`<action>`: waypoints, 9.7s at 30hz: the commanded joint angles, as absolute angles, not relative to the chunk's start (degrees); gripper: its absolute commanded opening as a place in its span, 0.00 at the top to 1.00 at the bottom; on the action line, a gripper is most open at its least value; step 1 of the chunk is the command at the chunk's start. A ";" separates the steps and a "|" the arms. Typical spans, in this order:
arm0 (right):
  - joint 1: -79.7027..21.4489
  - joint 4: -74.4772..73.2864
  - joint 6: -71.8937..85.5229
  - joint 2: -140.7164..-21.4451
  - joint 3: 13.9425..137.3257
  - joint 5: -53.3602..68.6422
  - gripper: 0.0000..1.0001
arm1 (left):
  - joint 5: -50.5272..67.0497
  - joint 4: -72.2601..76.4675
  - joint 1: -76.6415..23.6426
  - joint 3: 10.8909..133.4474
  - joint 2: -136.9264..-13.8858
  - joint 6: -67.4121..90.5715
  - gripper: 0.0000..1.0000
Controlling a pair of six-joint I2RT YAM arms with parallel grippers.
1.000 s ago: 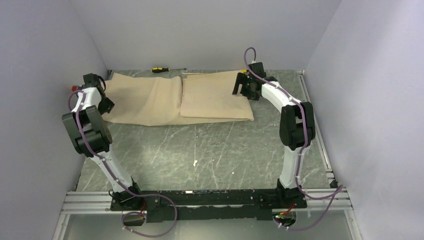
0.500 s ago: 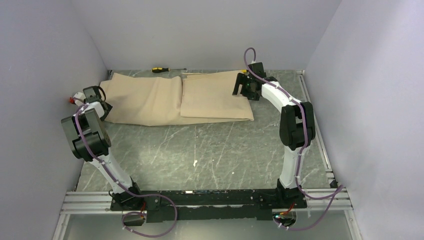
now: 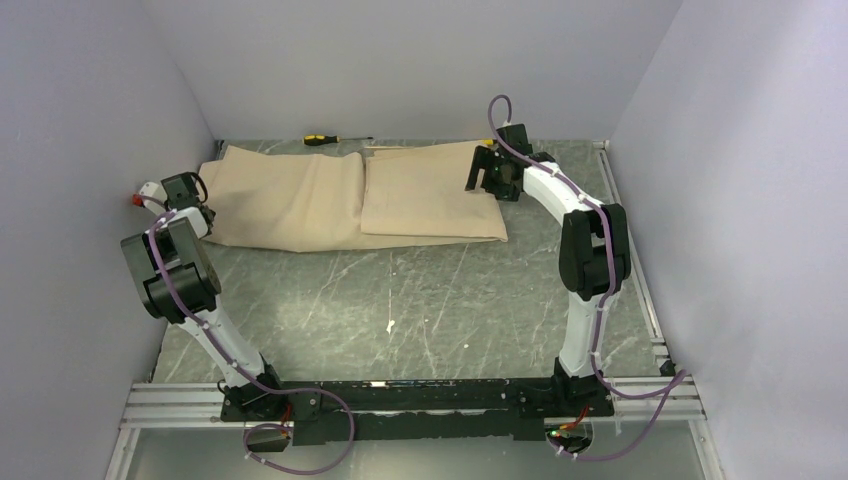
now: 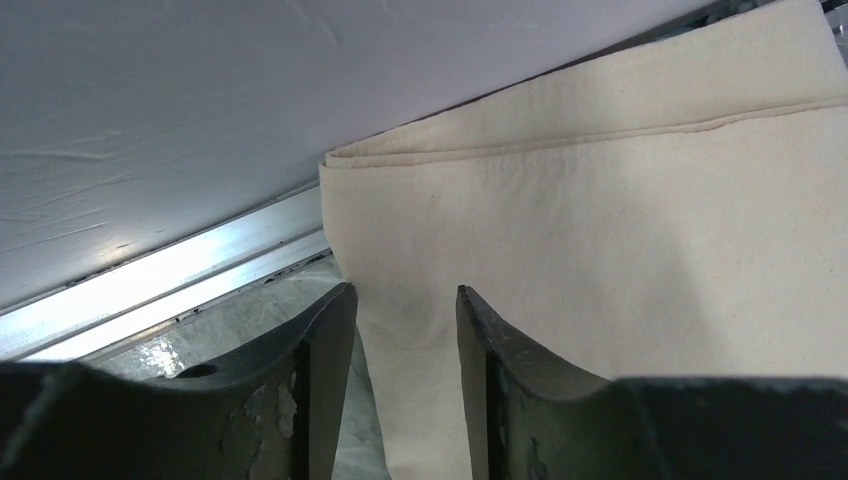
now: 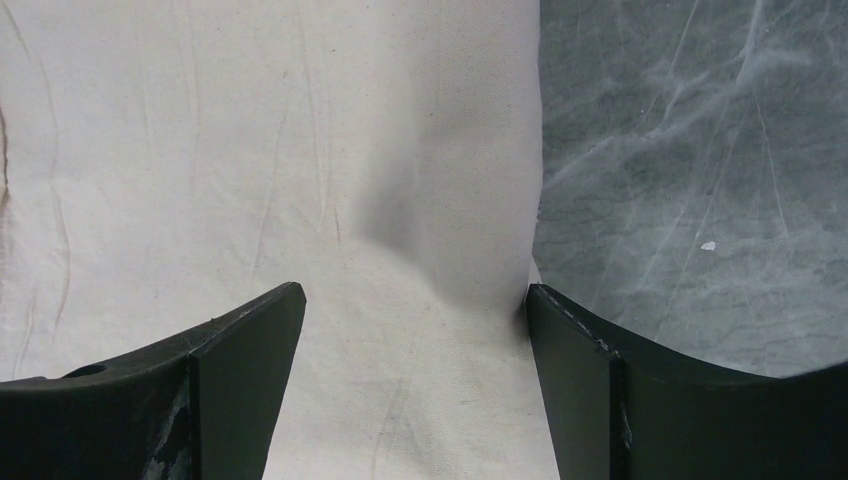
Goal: Open and lay out the surgical kit
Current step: Open the surgical kit at the center of the board.
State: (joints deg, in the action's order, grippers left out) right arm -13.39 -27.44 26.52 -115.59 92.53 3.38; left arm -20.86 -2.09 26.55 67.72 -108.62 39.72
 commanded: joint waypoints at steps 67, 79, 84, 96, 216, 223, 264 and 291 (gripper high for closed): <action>-10.92 -28.92 27.90 -115.13 94.05 5.36 0.20 | -5.08 -0.44 7.38 82.70 -106.03 -11.18 1.00; -10.58 -28.96 28.03 -114.96 93.21 5.80 0.20 | 6.20 -5.32 3.54 90.30 -108.99 -14.39 1.00; -10.47 -29.17 28.04 -115.12 93.16 5.90 0.21 | 1.99 -4.91 3.37 87.81 -108.58 -14.82 1.00; -10.35 -28.59 27.16 -115.11 92.12 6.49 0.19 | -2.56 -7.91 15.83 70.84 -95.42 4.61 1.00; -51.18 -23.81 -17.81 -124.26 106.59 -11.38 0.16 | -24.65 -34.80 19.51 91.67 -126.39 18.18 0.26; -52.31 -17.70 -20.31 -128.25 105.99 -25.48 0.16 | -24.76 -34.42 19.48 91.53 -126.62 17.82 0.26; -36.65 -26.87 -9.94 -112.69 102.04 -24.85 1.00 | -19.30 -32.22 22.36 90.98 -124.81 19.41 0.27; -1.85 -18.98 -0.88 -87.48 72.30 -31.95 0.20 | -20.05 -33.32 22.23 94.50 -124.03 18.40 0.26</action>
State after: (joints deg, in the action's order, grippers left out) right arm -1.76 -15.05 -8.51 -88.18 67.33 -44.29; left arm -18.92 -31.81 21.63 93.69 -123.59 19.31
